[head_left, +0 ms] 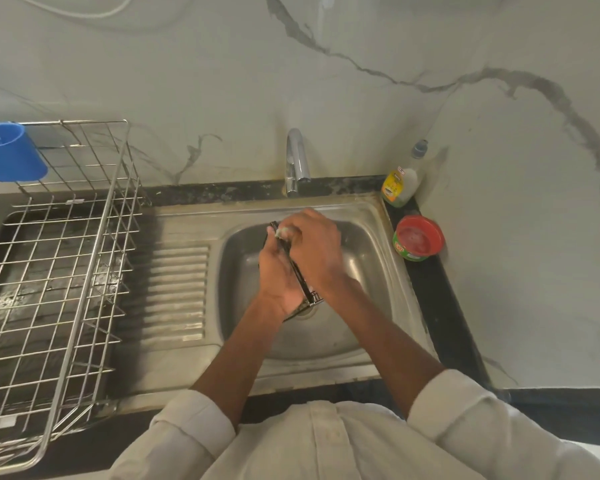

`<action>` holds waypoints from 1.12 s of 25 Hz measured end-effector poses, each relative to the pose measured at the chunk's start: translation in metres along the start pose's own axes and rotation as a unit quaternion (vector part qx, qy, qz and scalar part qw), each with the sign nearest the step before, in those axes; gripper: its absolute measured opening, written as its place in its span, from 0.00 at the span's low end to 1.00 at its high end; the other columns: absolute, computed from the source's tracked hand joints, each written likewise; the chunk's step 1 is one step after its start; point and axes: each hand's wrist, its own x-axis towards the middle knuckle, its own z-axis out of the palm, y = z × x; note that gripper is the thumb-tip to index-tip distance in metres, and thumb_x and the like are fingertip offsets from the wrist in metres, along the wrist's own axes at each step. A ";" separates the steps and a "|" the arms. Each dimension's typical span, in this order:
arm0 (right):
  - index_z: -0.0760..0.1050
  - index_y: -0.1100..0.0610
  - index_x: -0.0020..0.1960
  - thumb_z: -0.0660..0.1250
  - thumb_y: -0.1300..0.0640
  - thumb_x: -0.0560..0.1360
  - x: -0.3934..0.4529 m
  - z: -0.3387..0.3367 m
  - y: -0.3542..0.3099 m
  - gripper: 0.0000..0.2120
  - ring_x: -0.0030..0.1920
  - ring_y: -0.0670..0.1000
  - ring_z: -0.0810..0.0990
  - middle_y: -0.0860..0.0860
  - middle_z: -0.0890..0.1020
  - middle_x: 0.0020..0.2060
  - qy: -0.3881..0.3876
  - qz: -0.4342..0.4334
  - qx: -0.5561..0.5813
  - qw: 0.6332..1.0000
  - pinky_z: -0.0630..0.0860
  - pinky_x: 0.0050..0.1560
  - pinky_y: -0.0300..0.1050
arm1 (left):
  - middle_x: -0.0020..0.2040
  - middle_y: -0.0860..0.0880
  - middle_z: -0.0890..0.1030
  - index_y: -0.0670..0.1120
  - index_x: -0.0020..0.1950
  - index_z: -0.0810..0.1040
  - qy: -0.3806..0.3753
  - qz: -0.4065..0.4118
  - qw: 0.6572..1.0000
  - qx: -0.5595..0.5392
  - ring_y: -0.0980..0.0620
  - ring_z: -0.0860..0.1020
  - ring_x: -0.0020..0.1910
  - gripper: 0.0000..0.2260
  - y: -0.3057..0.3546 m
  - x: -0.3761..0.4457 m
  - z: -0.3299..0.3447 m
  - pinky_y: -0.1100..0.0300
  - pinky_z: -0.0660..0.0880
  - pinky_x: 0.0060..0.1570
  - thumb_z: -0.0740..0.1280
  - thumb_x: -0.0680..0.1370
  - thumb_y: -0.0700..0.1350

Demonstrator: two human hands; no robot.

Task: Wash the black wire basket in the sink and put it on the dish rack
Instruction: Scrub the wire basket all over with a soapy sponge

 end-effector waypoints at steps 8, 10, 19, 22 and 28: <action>0.87 0.54 0.48 0.69 0.65 0.76 0.004 -0.007 0.013 0.10 0.43 0.48 0.81 0.48 0.84 0.45 0.004 -0.013 -0.012 1.000 0.69 0.41 0.35 | 0.49 0.45 0.84 0.44 0.52 0.87 -0.044 -0.033 0.999 -0.001 0.46 0.85 0.47 0.25 0.004 0.000 -0.007 0.54 0.81 0.47 0.57 0.87 0.60; 0.87 0.54 0.49 0.69 0.64 0.77 0.006 -0.008 0.013 0.09 0.44 0.49 0.81 0.50 0.84 0.46 -0.012 -0.030 -0.023 0.999 0.73 0.44 0.40 | 0.50 0.43 0.85 0.42 0.53 0.87 -0.050 -0.033 0.998 -0.016 0.45 0.86 0.48 0.28 0.005 0.000 -0.006 0.53 0.83 0.48 0.56 0.87 0.61; 0.84 0.53 0.61 0.68 0.65 0.80 -0.002 -0.028 0.031 0.15 0.50 0.47 0.81 0.49 0.83 0.54 0.028 0.051 -0.032 0.998 0.69 0.47 0.26 | 0.65 0.41 0.84 0.45 0.72 0.79 -0.063 -0.029 0.996 0.063 0.39 0.83 0.58 0.33 0.011 -0.001 -0.003 0.41 0.82 0.53 0.54 0.85 0.69; 0.85 0.52 0.59 0.69 0.66 0.78 -0.004 -0.028 0.029 0.15 0.46 0.43 0.79 0.48 0.84 0.50 0.014 0.030 -0.009 0.999 0.66 0.43 0.21 | 0.57 0.45 0.85 0.47 0.71 0.79 -0.034 -0.015 0.995 0.097 0.44 0.83 0.52 0.31 0.004 -0.002 0.000 0.49 0.81 0.49 0.55 0.84 0.69; 0.85 0.56 0.51 0.68 0.64 0.77 -0.035 -0.022 0.039 0.08 0.44 0.52 0.83 0.51 0.84 0.47 -0.016 0.006 -0.042 0.999 0.79 0.44 0.46 | 0.55 0.41 0.86 0.43 0.57 0.89 -0.006 0.014 0.999 0.045 0.43 0.85 0.49 0.38 0.007 0.002 -0.001 0.50 0.77 0.53 0.49 0.85 0.69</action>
